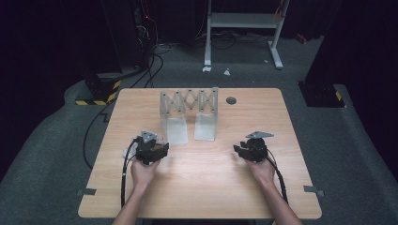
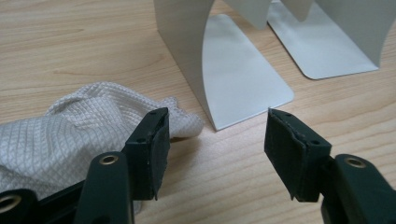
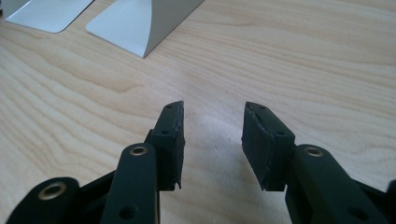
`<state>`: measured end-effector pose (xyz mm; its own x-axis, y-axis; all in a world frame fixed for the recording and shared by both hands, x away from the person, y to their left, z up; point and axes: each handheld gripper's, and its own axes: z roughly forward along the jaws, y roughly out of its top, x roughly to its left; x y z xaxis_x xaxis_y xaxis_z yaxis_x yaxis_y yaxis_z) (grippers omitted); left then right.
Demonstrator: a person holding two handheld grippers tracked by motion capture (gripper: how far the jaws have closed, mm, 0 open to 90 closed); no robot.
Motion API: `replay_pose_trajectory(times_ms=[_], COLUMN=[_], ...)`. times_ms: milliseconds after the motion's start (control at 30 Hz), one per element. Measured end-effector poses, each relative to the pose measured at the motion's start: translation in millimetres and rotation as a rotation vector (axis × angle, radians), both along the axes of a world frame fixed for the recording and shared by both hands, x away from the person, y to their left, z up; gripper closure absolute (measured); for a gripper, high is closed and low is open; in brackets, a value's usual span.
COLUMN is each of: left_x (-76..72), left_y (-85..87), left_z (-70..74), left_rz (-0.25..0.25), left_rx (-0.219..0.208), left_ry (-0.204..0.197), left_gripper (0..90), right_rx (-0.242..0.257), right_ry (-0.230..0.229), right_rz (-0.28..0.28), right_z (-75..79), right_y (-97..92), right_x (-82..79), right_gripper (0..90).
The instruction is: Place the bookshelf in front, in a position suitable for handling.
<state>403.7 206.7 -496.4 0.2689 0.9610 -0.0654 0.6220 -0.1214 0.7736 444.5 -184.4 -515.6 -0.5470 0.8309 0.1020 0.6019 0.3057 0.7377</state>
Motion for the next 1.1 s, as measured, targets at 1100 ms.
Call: replay_pose_trajectory(times_ms=[1100], left_x=[50.7], left_y=[0.6], left_z=[-3.7], left_rz=[0.104], left_rx=[-0.067], left_ry=[0.014], left_gripper=[51.7], right_rx=[-0.003], right_ry=[0.028], right_rz=[-0.008], right_z=[2.3], right_y=[76.2], right_x=[43.0], right_gripper=[67.7])
